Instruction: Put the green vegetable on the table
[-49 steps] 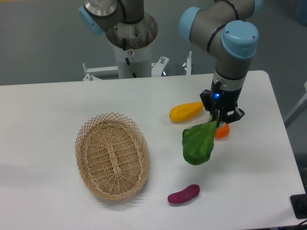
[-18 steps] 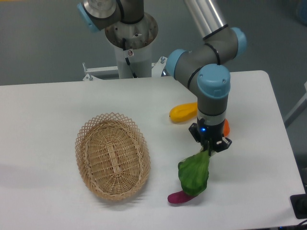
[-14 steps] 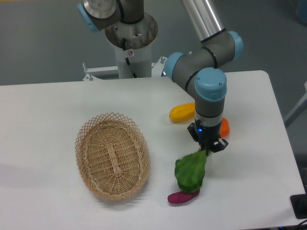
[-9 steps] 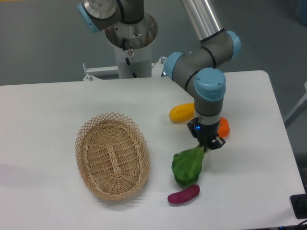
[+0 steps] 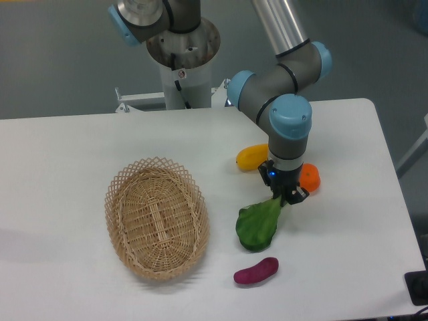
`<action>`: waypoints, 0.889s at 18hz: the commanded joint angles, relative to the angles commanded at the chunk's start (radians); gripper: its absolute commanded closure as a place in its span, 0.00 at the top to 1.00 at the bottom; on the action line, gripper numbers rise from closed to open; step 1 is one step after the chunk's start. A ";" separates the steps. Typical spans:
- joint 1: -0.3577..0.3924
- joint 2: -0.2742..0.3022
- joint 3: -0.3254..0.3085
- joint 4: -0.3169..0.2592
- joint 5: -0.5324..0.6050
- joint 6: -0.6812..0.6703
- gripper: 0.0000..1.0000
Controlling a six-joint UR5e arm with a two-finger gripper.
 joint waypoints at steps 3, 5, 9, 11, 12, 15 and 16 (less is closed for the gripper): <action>0.000 0.020 0.021 0.000 -0.002 -0.087 1.00; -0.003 0.028 0.061 -0.002 -0.003 -0.123 1.00; -0.008 0.044 0.138 -0.005 -0.009 -0.123 1.00; 0.003 0.074 0.187 -0.029 -0.008 -0.121 1.00; 0.009 0.081 0.211 -0.050 -0.006 -0.109 1.00; 0.028 0.100 0.300 -0.180 -0.003 -0.100 1.00; 0.044 0.104 0.328 -0.243 -0.005 -0.077 1.00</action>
